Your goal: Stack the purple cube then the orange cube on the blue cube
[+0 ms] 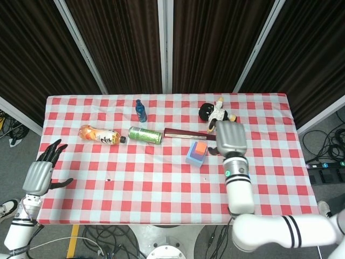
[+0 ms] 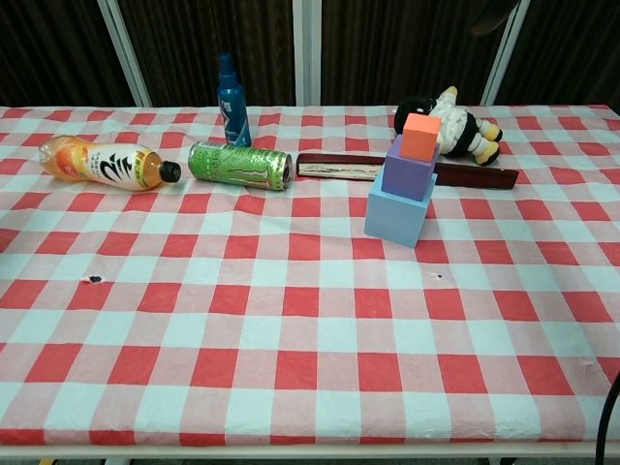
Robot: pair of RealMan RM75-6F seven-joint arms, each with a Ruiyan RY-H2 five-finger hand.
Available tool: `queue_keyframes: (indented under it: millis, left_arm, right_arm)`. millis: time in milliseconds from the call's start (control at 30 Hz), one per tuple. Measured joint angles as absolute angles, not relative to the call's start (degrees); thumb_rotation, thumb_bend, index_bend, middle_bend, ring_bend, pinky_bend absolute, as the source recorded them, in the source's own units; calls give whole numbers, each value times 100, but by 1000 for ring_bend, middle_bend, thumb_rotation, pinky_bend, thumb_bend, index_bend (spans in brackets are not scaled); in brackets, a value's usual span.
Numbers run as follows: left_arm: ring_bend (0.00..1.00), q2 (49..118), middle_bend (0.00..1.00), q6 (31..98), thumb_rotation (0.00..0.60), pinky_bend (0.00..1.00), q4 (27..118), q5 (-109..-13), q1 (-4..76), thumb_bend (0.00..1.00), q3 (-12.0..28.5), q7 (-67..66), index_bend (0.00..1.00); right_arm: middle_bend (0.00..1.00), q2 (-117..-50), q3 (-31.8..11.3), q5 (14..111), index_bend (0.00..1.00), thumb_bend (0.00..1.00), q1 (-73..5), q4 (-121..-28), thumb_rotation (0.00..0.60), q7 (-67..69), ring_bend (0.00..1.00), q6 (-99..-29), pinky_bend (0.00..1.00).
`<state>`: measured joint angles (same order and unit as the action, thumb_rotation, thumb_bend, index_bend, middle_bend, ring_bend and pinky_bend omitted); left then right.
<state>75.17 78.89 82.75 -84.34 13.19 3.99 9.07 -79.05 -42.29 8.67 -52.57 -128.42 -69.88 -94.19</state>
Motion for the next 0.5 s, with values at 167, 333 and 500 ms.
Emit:
queue_keyframes:
  millis: [167,333,500]
  left_arm:
    - [82,7538,109,7912,600,210,8274,-8464,1324,0,392,822,160]
    - [82,7535,109,7922,600,210,8282,-8470,1326,0,396,805,160]
    - [82,7553,109,7902,600,210,8253,-8471,1332,0,384,814,160]
  right_arm:
    - [372,-7428,-2547,4391,303,144,-3957,-12648,600,-5902,283,-9480,381]
    - [266,-7139,-1017,7105,234,154,-2630,-11602,600,-4420,115,-9627,202]
    - [198,-6990,-56,8442,188,164,-1679,-10000,600,-3003,39,-9601,149]
